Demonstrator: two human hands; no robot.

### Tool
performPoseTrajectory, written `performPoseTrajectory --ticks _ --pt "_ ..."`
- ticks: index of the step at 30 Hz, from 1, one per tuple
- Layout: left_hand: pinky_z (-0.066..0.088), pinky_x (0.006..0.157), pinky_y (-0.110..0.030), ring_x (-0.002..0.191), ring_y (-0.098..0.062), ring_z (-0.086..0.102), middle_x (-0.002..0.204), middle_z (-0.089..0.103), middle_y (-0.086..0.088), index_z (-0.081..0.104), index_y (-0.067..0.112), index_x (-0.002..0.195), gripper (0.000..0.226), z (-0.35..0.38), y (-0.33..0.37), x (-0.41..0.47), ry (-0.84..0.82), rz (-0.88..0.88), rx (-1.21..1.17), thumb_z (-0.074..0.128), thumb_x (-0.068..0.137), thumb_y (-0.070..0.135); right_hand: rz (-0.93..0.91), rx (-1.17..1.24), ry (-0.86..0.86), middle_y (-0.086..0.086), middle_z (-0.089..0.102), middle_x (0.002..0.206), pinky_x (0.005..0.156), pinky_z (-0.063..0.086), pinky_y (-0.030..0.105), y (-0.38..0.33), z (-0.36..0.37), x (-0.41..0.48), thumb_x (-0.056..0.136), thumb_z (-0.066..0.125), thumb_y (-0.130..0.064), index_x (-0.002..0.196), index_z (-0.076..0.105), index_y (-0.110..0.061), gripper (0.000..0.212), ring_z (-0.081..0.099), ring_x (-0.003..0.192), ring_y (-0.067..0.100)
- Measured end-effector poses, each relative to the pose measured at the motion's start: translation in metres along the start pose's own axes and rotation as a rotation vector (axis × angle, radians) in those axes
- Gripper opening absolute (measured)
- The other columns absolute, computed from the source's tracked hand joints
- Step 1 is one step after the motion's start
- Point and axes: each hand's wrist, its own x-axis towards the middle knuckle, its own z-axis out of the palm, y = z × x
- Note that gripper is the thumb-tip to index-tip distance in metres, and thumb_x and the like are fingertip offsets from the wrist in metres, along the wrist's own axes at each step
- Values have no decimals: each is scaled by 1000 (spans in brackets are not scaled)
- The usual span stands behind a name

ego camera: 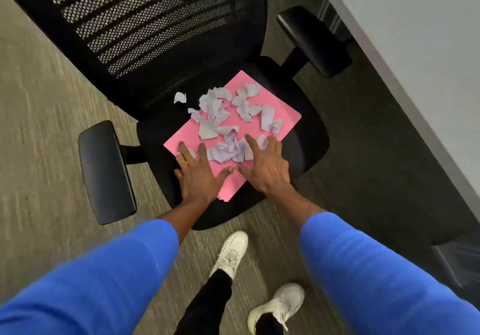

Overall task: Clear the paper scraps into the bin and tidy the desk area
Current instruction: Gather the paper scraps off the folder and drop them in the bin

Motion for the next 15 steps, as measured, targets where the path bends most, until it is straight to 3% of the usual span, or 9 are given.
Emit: performPoseTrajectory --ticks 6,11,15 --pt "41 112 -60 150 -43 24 168 13 -24 27 33 163 83 16 -3 19 58 44 -15 58 96 71 -39 -86 35 18 20 162 89 60 55 -9 15 19 94 61 -65 159 22 -46 78 24 152 40" --pt "50 109 -51 142 -38 34 153 31 -21 50 21 148 51 20 1 29 115 167 -46 62 104 44 -49 -135 47 20 24 161 87 61 53 -9 19 32 96 61 -61 158 27 -44 73 24 153 41" --pt "50 104 -47 128 -34 42 140 41 -18 52 15 140 35 24 10 32 128 163 -62 59 108 28 -73 -76 67 15 32 151 87 59 52 -7 19 40 102 58 -49 153 38 -39 56 37 144 37"
